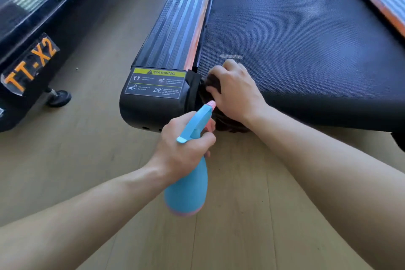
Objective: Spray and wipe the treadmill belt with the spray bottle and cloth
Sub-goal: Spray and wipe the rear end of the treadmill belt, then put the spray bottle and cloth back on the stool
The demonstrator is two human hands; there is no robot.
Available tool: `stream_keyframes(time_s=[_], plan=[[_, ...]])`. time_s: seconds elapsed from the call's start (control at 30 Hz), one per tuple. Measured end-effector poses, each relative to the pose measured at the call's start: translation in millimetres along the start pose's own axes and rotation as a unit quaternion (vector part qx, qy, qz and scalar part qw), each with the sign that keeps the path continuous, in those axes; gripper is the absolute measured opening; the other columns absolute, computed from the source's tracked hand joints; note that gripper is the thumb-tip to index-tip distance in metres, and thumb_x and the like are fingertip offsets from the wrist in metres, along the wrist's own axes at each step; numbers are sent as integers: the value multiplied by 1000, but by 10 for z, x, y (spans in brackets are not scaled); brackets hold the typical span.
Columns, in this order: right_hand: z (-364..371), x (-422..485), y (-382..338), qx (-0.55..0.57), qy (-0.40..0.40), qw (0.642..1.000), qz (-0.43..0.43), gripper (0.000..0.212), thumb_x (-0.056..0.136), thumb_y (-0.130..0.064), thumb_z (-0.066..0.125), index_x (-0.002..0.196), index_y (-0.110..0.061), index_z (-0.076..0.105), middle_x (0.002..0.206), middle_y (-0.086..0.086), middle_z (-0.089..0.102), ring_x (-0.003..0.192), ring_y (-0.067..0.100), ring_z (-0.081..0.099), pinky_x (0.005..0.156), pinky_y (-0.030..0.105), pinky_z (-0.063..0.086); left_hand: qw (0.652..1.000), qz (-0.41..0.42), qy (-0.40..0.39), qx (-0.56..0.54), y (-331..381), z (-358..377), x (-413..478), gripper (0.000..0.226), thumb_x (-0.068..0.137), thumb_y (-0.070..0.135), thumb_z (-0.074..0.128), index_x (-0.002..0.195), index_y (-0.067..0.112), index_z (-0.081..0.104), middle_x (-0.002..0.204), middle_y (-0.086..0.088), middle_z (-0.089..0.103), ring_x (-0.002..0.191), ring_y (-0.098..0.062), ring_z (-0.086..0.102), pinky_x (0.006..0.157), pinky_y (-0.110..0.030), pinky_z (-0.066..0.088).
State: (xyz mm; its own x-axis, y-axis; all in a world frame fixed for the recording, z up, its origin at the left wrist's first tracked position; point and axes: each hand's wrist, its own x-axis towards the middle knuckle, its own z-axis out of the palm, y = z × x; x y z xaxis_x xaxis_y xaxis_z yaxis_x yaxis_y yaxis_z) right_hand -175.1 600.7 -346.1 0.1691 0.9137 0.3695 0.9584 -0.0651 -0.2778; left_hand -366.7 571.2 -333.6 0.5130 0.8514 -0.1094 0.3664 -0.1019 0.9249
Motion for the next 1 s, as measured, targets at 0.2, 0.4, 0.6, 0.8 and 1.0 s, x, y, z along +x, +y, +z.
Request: stream_keyframes(time_s=[0.2,0.4,0.6,0.8,1.0], plan=[[-95,530,0,6,-42,998,38,29,93,-29,66,118,-13,67,119,16,57,117,38,54,101,41,45,999,7,28,-31,100,-212,117,17,74,21,63,87,15,73,105,6,75,69,-25,77,69,-42,64],[-178,219,-84,20,-83,995,46,27,92,-26,68,116,-13,68,116,15,56,115,38,55,100,41,44,998,-4,29,-48,192,-238,245,21,72,24,63,90,19,74,93,26,72,57,-22,74,60,-19,54],[-451,-548,-32,49,-123,985,115,25,92,-28,70,114,-16,67,101,2,49,103,30,55,93,35,44,996,-41,39,-69,355,-149,91,18,73,23,63,88,20,73,104,11,75,60,-23,74,66,-31,60],[-1065,-1156,-26,101,-155,944,274,23,97,-32,64,116,-20,62,111,5,51,104,24,53,89,27,37,996,-82,15,-23,788,2,-431,18,74,26,62,87,18,72,88,15,74,59,-21,72,75,-48,64],[-1999,-1572,-318,119,-217,910,332,24,99,-33,60,119,-21,58,112,2,47,105,25,52,92,37,46,994,-95,-15,56,1536,142,-947,13,76,32,60,87,29,67,86,9,71,76,-30,73,78,-51,60]])
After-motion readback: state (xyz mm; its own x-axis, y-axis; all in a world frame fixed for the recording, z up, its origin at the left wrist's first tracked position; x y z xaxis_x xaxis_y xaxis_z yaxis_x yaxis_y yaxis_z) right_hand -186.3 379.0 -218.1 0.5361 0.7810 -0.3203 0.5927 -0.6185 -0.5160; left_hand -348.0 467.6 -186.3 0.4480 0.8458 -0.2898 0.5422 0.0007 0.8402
